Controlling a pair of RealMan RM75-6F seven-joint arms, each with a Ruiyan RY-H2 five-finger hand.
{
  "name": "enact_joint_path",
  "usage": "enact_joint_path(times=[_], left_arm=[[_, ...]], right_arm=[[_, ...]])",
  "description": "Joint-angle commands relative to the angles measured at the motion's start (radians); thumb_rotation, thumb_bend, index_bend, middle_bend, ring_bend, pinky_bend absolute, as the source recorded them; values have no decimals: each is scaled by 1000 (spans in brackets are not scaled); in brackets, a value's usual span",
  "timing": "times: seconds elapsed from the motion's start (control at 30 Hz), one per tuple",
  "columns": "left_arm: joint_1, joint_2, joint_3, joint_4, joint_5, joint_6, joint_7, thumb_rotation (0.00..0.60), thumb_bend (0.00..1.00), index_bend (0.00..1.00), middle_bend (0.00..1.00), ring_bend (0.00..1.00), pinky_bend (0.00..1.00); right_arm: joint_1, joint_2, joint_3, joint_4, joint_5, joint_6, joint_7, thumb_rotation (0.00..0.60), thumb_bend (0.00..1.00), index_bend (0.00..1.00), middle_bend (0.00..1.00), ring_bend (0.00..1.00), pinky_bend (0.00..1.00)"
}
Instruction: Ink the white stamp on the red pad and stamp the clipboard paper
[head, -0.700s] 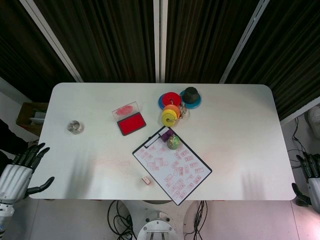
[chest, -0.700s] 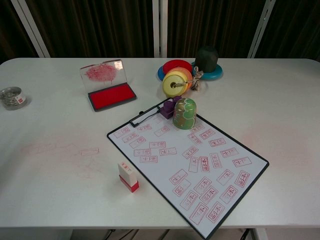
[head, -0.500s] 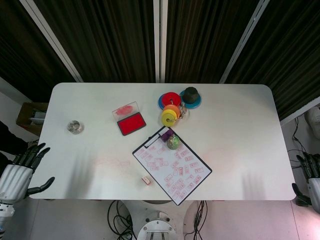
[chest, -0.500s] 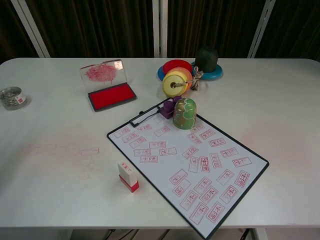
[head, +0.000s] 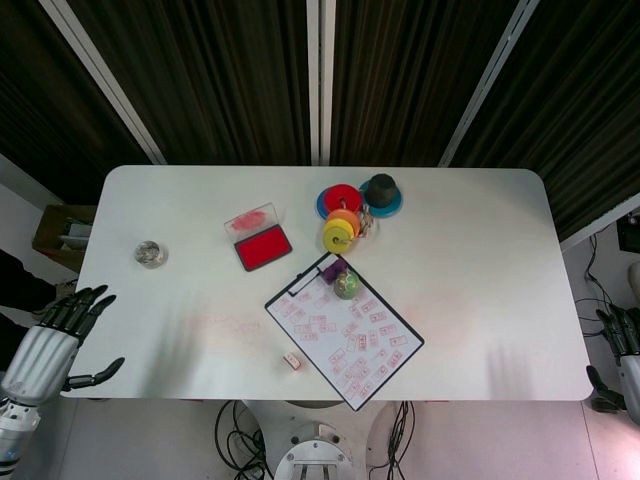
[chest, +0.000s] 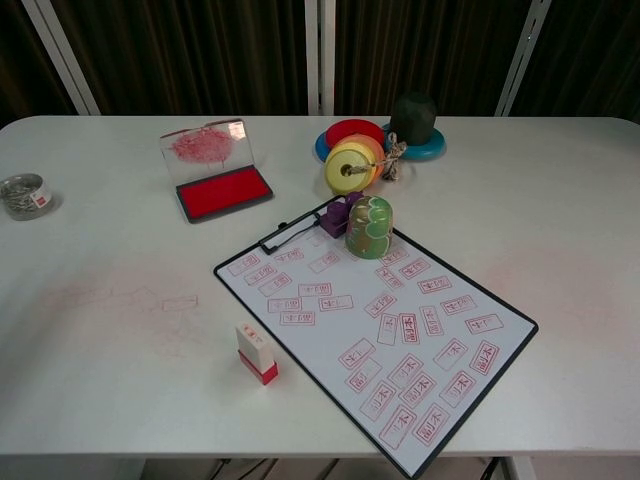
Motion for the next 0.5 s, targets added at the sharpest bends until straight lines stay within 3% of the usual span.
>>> enact_joint_path(times=[0.03, 0.1, 0.2, 0.27, 0.5], left_arm=[[-24, -16, -4, -5, 73, 47, -51, 517, 184, 172, 154, 174, 304], [-46, -44, -12, 14, 133, 78, -71, 600, 186, 235, 219, 291, 477], [-88, -85, -23, 28, 192, 71, -63, 600, 196, 280, 279, 522, 794], [-120, -115, -26, 32, 201, 30, -65, 600, 203, 289, 297, 621, 911], [-195, -197, 6, 54, 240, -87, -50, 600, 221, 309, 316, 668, 975]], right_arm=[[1, 1, -2, -3, -1, -4, -7, 600, 243, 0, 0, 0, 0], [3, 2, -2, -8, 0, -9, -16, 600, 243, 0, 0, 0, 0], [7, 2, -2, -15, -1, -16, -26, 600, 242, 0, 0, 0, 0], [11, 0, -3, -21, -1, -23, -33, 600, 242, 0, 0, 0, 0], [18, -3, -4, -29, 7, -43, -54, 600, 243, 0, 0, 0, 0]])
